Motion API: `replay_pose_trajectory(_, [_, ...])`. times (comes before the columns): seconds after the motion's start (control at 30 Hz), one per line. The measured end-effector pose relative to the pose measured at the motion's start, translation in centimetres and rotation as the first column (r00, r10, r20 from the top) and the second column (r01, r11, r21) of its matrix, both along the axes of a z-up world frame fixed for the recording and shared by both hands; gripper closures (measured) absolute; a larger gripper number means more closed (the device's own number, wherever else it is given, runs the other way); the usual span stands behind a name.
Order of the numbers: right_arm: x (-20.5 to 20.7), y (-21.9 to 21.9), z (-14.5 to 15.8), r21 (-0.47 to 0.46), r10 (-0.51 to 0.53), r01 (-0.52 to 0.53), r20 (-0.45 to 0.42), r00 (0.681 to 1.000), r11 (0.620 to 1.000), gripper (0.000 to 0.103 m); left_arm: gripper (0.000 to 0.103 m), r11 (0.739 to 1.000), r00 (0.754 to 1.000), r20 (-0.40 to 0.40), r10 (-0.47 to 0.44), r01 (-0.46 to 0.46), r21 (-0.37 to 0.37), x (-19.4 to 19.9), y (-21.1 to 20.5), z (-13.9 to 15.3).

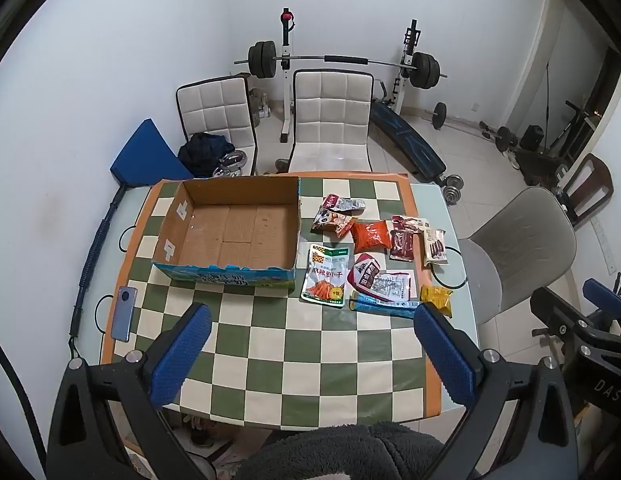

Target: Organize snacks

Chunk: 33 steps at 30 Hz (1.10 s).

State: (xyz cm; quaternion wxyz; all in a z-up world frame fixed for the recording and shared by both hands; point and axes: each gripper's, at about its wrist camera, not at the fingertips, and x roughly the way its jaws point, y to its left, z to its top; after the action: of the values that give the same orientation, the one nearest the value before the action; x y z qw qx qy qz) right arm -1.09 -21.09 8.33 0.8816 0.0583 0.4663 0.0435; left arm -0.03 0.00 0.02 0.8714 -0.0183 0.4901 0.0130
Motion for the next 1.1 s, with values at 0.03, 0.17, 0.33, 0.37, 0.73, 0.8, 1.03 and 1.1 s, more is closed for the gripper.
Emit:
replay_pose_trajectory(0.03, [-0.02,0.02,0.02,0.0,0.001,-0.001,0.0,1.0,1.0,0.0,0.0,1.0,1.0,-0.001,0.001,-0.001,-0.001,0.0,0.0,0.0])
replay_pose_trajectory(0.17, [-0.08,0.1,0.06,0.0,0.002,-0.002,0.001,1.0,1.0,0.0,0.0,1.0,1.0,0.002,0.0,0.0,0.0,-0.03,-0.02,0.01])
replay_pose_trajectory(0.33, [-0.15,0.08,0.09,0.0,0.0,0.0,0.003,1.0,1.0,0.0,0.0,1.0,1.0,0.005,-0.001,0.001,0.0,-0.04,-0.02,0.01])
replay_pose_trajectory(0.37, [-0.18,0.05,0.1,0.002,0.0,0.0,0.004,1.0,1.0,0.0,0.0,1.0,1.0,0.005,0.0,0.0,0.0,-0.04,-0.01,0.01])
replay_pose_trajectory(0.73, [-0.21,0.0,0.24,0.002,0.0,0.0,0.007,1.0,1.0,0.0,0.0,1.0,1.0,0.007,-0.002,0.002,-0.001,-0.07,-0.02,0.03])
replay_pose_trajectory(0.8, [-0.22,-0.01,0.28,0.003,0.0,0.0,0.007,1.0,1.0,0.0,0.0,1.0,1.0,0.007,-0.001,0.001,-0.001,-0.08,-0.02,0.03])
replay_pose_trajectory(1.03, [-0.32,-0.1,0.37,0.004,0.0,0.0,0.009,1.0,1.0,0.0,0.0,1.0,1.0,0.008,-0.002,0.002,-0.001,-0.09,-0.03,0.04])
replay_pose_trajectory(1.1, [-0.33,-0.09,0.37,0.004,0.001,-0.001,0.009,1.0,1.0,0.0,0.0,1.0,1.0,0.009,-0.001,0.001,-0.001,-0.09,-0.02,0.04])
